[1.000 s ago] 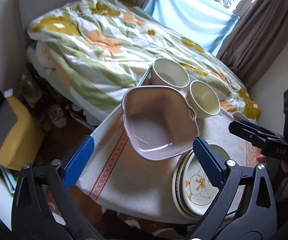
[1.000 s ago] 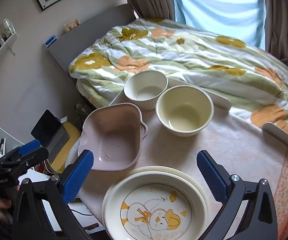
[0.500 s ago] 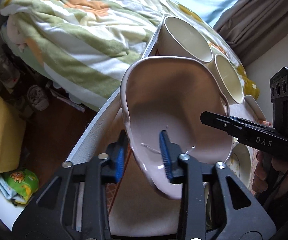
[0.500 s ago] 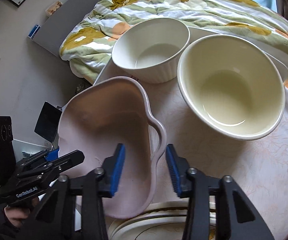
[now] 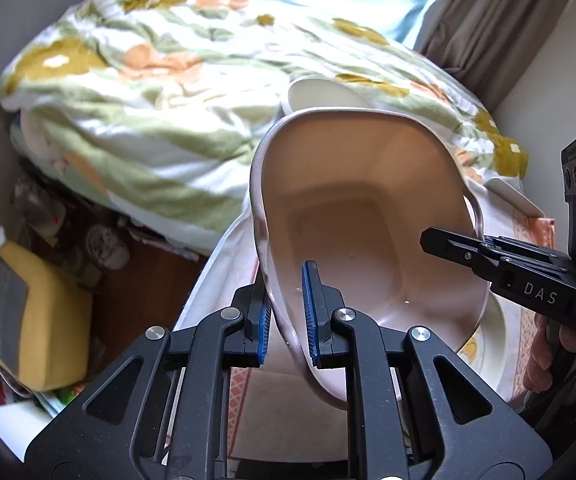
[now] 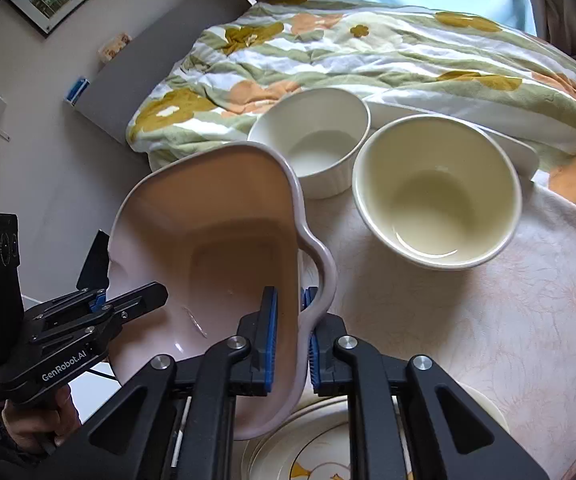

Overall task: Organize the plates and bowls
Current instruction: 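Lift the pink basin and lower it onto the orange runner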

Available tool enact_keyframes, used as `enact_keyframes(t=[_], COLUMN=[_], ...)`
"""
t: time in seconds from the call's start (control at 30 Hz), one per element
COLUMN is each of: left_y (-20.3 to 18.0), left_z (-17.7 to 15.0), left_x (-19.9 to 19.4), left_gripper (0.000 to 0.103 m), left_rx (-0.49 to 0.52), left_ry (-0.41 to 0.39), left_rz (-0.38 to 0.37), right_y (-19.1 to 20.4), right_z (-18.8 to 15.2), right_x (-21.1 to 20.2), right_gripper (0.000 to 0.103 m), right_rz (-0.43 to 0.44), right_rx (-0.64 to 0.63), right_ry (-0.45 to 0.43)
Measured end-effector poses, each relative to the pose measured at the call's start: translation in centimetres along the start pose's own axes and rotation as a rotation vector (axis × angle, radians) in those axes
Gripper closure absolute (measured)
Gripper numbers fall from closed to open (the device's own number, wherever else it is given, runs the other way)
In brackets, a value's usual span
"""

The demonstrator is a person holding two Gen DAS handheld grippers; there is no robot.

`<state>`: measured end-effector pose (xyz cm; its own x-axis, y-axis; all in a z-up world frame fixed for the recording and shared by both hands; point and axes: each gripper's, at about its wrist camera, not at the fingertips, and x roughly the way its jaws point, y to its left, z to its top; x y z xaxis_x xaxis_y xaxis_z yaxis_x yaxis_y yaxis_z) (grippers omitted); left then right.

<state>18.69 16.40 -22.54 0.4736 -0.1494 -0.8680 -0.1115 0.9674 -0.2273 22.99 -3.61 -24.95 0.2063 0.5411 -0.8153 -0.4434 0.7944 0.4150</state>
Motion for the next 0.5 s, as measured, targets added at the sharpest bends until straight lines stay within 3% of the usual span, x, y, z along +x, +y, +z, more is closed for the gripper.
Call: enact_keyframes(t=[0.23,0.5], left_y=[-8.6,-21.5], left_z=[0.1,-3.9], left_x=[-4.3,-5.0], left_gripper=[0.090,0.090], left_rx=[0.117,0.248], left_ry=[-0.068,-0.048], left_rz=[-0.030,-0.133], right_y=[-2.2,-8.8], right_z=[-2.9,-9.2], right_x=[-8.9,-19.0], right_gripper=[0.090,0.090], right_rz=[-0.027,-0.133], right_rx=[0.061,0.172], right_ry=[-0.139,-0.237])
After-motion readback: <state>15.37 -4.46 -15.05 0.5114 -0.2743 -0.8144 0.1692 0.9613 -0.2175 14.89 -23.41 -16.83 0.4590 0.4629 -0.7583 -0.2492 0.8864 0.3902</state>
